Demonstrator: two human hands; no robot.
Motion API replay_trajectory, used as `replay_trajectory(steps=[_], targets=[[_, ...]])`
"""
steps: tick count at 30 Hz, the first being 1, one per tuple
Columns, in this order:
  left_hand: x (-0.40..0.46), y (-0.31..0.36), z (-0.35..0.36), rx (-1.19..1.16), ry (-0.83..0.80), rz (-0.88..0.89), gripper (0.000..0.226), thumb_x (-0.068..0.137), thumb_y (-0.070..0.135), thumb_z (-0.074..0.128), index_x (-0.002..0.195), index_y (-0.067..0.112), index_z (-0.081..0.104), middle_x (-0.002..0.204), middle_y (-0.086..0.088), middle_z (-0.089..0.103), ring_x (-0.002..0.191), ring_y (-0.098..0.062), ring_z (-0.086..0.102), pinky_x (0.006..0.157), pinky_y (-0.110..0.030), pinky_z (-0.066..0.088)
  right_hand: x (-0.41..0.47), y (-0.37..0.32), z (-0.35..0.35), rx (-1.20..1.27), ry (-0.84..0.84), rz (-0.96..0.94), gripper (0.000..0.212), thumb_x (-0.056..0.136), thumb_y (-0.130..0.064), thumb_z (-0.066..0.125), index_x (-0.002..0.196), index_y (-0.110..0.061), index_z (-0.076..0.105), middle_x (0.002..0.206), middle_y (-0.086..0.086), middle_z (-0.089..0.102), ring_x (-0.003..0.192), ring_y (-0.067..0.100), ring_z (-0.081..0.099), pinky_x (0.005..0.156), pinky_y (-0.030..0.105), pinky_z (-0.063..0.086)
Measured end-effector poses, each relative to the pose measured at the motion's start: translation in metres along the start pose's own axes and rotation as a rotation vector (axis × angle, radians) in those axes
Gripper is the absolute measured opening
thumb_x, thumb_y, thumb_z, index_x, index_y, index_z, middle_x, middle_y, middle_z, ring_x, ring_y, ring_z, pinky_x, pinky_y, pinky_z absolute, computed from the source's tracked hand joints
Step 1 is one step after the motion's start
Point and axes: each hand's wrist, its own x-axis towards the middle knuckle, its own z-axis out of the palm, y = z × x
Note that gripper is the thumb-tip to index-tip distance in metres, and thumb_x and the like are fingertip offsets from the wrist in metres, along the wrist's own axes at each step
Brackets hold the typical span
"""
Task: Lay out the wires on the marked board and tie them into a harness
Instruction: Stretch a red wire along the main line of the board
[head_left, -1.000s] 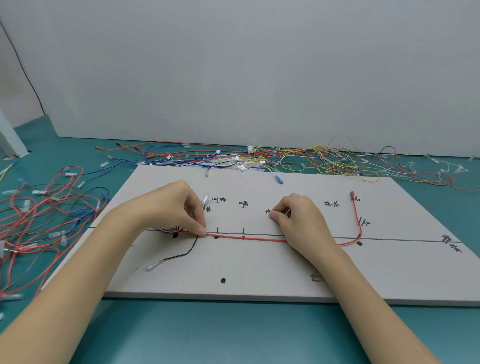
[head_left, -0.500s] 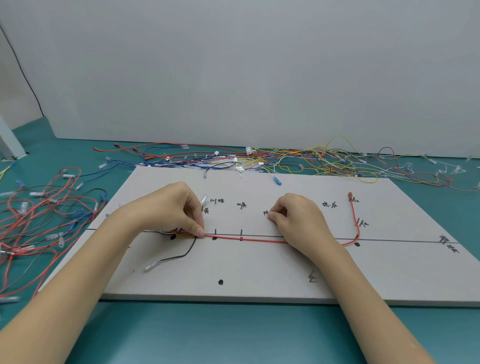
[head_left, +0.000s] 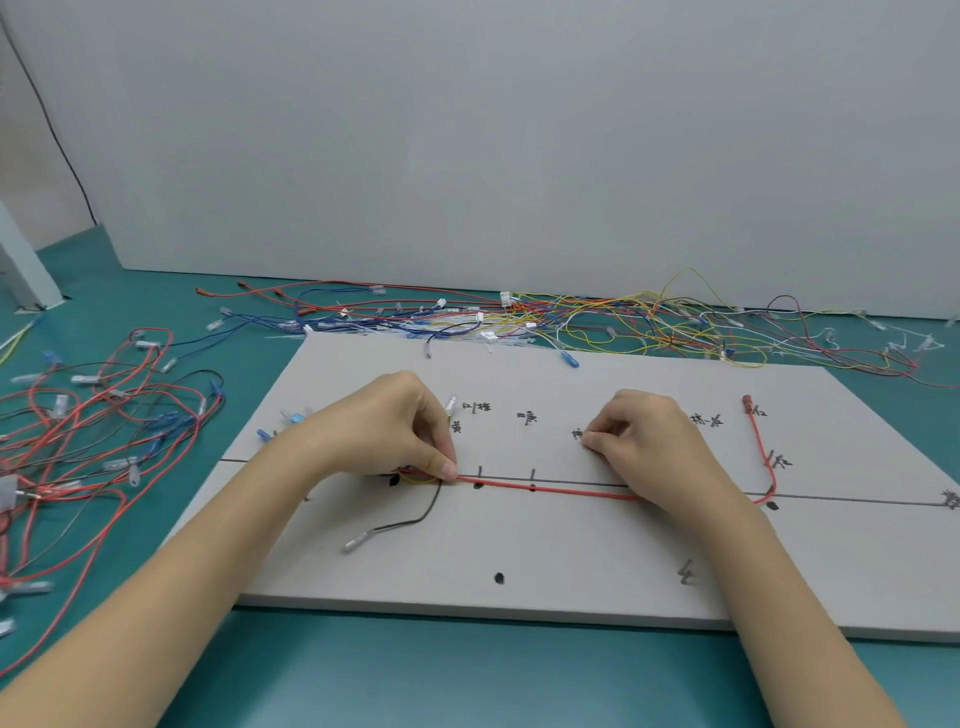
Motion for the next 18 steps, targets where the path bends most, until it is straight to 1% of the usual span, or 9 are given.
replay_trajectory(steps=[2, 3, 5, 6, 10, 13, 16, 18], targets=[[0.003, 0.008, 0.013, -0.023, 0.037, 0.022, 0.013, 0.071, 0.022, 0.085, 0.066, 0.029, 0.077, 0.064, 0.005, 0.072, 0.058, -0.005, 0.064, 0.061, -0.034, 0.055, -0.004, 0.011, -0.011, 0.025, -0.033, 0.047, 0.012, 0.082, -0.015, 0.072, 0.072, -0.022, 0.071, 0.081, -0.008, 0.065, 0.083, 0.015, 0.06, 0.081, 0.038, 0.05], [0.005, 0.011, 0.019, -0.032, 0.057, 0.037, 0.013, 0.071, 0.021, 0.085, 0.066, 0.029, 0.077, 0.064, 0.006, 0.072, 0.058, -0.004, 0.064, 0.06, -0.031, 0.054, -0.005, 0.015, -0.016, 0.034, -0.047, 0.066, 0.016, 0.081, -0.014, 0.073, 0.069, -0.025, 0.07, 0.08, -0.008, 0.066, 0.082, 0.014, 0.061, 0.081, 0.039, 0.051], [0.007, 0.016, 0.031, -0.044, 0.099, 0.072, 0.013, 0.072, 0.021, 0.085, 0.066, 0.028, 0.076, 0.065, 0.009, 0.072, 0.059, -0.002, 0.064, 0.055, -0.018, 0.05, -0.006, 0.022, -0.025, 0.057, -0.061, 0.094, 0.025, 0.08, -0.012, 0.074, 0.063, -0.029, 0.066, 0.077, -0.008, 0.068, 0.079, 0.012, 0.063, 0.08, 0.038, 0.053], [0.007, 0.018, 0.036, -0.052, 0.119, 0.084, 0.012, 0.072, 0.021, 0.085, 0.067, 0.027, 0.076, 0.065, 0.01, 0.071, 0.06, -0.001, 0.064, 0.055, -0.015, 0.048, -0.006, 0.025, -0.027, 0.067, -0.061, 0.103, 0.028, 0.08, -0.011, 0.075, 0.062, -0.031, 0.066, 0.075, -0.009, 0.068, 0.077, 0.01, 0.063, 0.079, 0.038, 0.053], [0.008, 0.022, 0.048, -0.088, 0.187, 0.121, 0.01, 0.074, 0.019, 0.083, 0.068, 0.023, 0.076, 0.066, 0.01, 0.071, 0.063, -0.003, 0.065, 0.061, -0.017, 0.051, -0.007, 0.032, -0.03, 0.102, -0.044, 0.139, 0.031, 0.081, -0.011, 0.075, 0.061, -0.032, 0.065, 0.075, -0.008, 0.069, 0.077, 0.01, 0.063, 0.079, 0.037, 0.053], [0.009, 0.026, 0.053, -0.092, 0.223, 0.14, 0.013, 0.075, 0.018, 0.082, 0.066, 0.023, 0.074, 0.067, 0.01, 0.07, 0.061, -0.002, 0.063, 0.06, -0.018, 0.051, -0.006, 0.034, -0.03, 0.114, -0.027, 0.149, 0.03, 0.082, -0.011, 0.075, 0.062, -0.032, 0.066, 0.077, -0.009, 0.068, 0.077, 0.011, 0.062, 0.078, 0.036, 0.051], [0.01, 0.029, 0.056, -0.088, 0.233, 0.14, 0.016, 0.076, 0.017, 0.081, 0.065, 0.025, 0.073, 0.065, 0.011, 0.07, 0.061, 0.001, 0.062, 0.059, -0.014, 0.049, -0.006, 0.037, -0.03, 0.129, -0.016, 0.15, 0.03, 0.082, -0.011, 0.075, 0.063, -0.031, 0.065, 0.076, -0.01, 0.067, 0.077, 0.008, 0.061, 0.074, 0.032, 0.048], [0.01, 0.03, 0.056, -0.09, 0.236, 0.134, 0.014, 0.076, 0.018, 0.081, 0.067, 0.023, 0.073, 0.066, 0.012, 0.07, 0.061, 0.002, 0.062, 0.059, -0.011, 0.047, -0.005, 0.038, -0.03, 0.129, -0.019, 0.152, 0.03, 0.082, -0.011, 0.075, 0.062, -0.031, 0.065, 0.076, -0.009, 0.066, 0.076, 0.007, 0.06, 0.07, 0.029, 0.045]])
